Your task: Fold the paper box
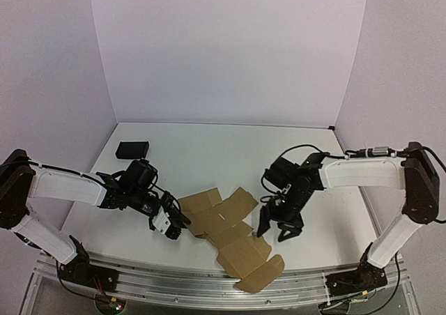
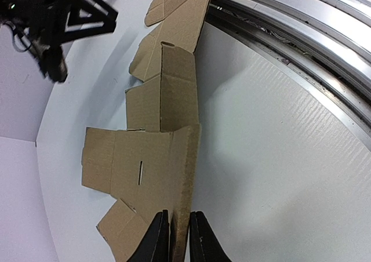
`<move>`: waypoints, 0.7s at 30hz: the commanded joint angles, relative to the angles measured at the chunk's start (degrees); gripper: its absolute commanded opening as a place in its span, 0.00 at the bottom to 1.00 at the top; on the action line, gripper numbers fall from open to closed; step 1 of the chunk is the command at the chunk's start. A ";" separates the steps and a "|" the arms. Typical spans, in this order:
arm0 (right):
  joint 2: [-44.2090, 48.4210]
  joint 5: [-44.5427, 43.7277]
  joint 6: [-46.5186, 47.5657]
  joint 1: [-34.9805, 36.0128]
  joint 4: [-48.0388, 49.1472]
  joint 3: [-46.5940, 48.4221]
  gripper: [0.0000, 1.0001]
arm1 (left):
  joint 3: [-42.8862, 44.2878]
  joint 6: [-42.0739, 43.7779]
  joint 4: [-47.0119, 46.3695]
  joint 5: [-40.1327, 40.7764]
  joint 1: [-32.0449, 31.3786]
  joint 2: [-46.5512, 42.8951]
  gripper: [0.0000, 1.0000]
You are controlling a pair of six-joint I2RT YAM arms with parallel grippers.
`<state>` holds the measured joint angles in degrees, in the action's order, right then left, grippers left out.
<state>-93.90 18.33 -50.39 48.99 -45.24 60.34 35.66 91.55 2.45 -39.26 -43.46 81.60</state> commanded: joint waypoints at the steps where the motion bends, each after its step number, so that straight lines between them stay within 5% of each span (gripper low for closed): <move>1: 7.50 -0.16 -9.43 -0.02 -8.80 -6.08 0.70 | 1.39 -2.84 -2.82 0.48 -0.22 0.42 0.15; 6: 13.63 2.72 -18.35 0.01 -4.73 -13.54 0.70 | 0.86 -6.73 -6.59 2.28 -0.30 1.12 0.15; 10: 14.48 6.48 -26.87 0.51 9.04 -18.72 0.69 | 0.34 -8.97 -7.83 3.70 -0.69 1.67 0.16; 21: 10.53 3.20 -31.19 0.62 16.20 -21.27 0.70 | 1.51 -20.00 -13.58 13.50 -3.80 6.30 0.18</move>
<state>-81.74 22.63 -78.18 49.32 -32.98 39.44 35.62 76.58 -8.09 -28.91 -46.36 87.24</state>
